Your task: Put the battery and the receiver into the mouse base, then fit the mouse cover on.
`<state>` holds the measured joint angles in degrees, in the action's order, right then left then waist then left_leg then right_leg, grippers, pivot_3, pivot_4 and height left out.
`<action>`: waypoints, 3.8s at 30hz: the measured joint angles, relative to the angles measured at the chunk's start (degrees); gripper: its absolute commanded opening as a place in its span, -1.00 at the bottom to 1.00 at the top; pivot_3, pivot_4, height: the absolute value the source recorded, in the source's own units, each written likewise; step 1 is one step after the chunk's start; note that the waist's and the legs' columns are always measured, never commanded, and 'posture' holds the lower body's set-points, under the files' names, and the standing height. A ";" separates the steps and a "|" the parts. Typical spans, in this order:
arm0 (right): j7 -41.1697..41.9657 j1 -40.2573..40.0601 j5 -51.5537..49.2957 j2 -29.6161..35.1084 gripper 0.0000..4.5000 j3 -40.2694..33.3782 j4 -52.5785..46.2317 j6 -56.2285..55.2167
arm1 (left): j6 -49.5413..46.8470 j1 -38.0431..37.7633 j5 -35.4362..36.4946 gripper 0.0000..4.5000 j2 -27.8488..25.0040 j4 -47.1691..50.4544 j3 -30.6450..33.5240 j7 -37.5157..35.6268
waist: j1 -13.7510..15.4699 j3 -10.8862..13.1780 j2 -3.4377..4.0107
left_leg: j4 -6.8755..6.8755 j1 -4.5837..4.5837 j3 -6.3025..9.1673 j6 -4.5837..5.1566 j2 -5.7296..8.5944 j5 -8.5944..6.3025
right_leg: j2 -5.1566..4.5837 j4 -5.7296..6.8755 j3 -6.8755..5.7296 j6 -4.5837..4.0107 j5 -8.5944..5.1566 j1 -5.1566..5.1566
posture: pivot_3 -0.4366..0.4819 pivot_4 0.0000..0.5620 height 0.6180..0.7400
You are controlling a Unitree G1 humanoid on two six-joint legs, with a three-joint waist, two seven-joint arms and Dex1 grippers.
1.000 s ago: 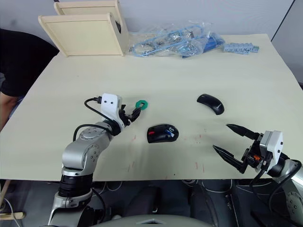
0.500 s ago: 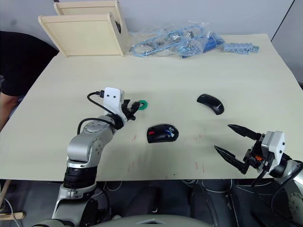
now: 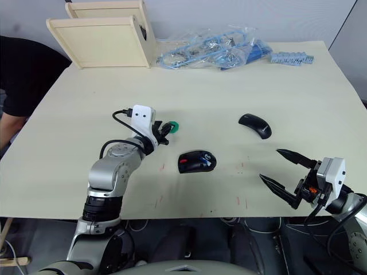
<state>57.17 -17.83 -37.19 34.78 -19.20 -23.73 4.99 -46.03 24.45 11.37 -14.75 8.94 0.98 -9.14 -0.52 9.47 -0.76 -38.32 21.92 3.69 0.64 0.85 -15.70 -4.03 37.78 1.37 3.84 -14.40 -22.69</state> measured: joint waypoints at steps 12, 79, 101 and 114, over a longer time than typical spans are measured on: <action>-0.07 -0.55 0.15 -0.34 1.00 0.02 0.00 -0.18 | -0.98 0.73 -1.10 -0.21 0.60 -2.23 -1.08 -0.83 | 0.00 0.00 0.00 | 0.00 0.00 0.00 0.00 0.00 0.00 | 0.00 0.01 0.00 0.00 0.00 0.00 | -0.05 -0.47 1.00; -1.50 -3.13 1.12 -1.31 1.00 0.07 -0.48 -1.05 | -6.18 4.08 -1.13 -0.21 0.06 -5.07 0.32 -4.13 | -0.02 -0.01 0.01 | 0.00 -0.02 0.00 0.00 0.00 0.00 | 0.00 0.02 0.01 0.00 0.00 0.00 | -0.05 -0.47 1.00; -2.76 -2.57 1.20 -1.18 1.00 0.14 -1.48 0.21 | -5.55 3.60 -0.33 -0.95 -0.52 -4.54 0.86 -5.41 | -0.07 0.00 0.00 | 0.00 -0.01 0.00 0.00 0.00 0.00 | 0.00 0.02 0.01 0.00 0.00 -0.01 | -0.05 -0.47 1.00; -4.84 -0.76 -0.47 0.30 1.00 0.96 -6.42 4.79 | -1.20 0.26 8.11 -0.95 -20.24 3.89 -0.48 -31.04 | -0.18 0.05 -0.02 | 0.01 0.01 0.02 -0.01 -0.04 0.00 | 0.02 0.01 -0.04 -0.02 -0.01 -0.03 | -0.05 -0.47 1.00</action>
<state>52.32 -18.59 -37.65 35.07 -18.24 -30.15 9.78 -47.23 24.72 19.48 -34.99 12.83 0.50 -40.18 -0.70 9.52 -0.78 -38.31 21.93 3.70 0.63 0.81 -15.70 -4.01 37.79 1.33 3.82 -14.42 -22.72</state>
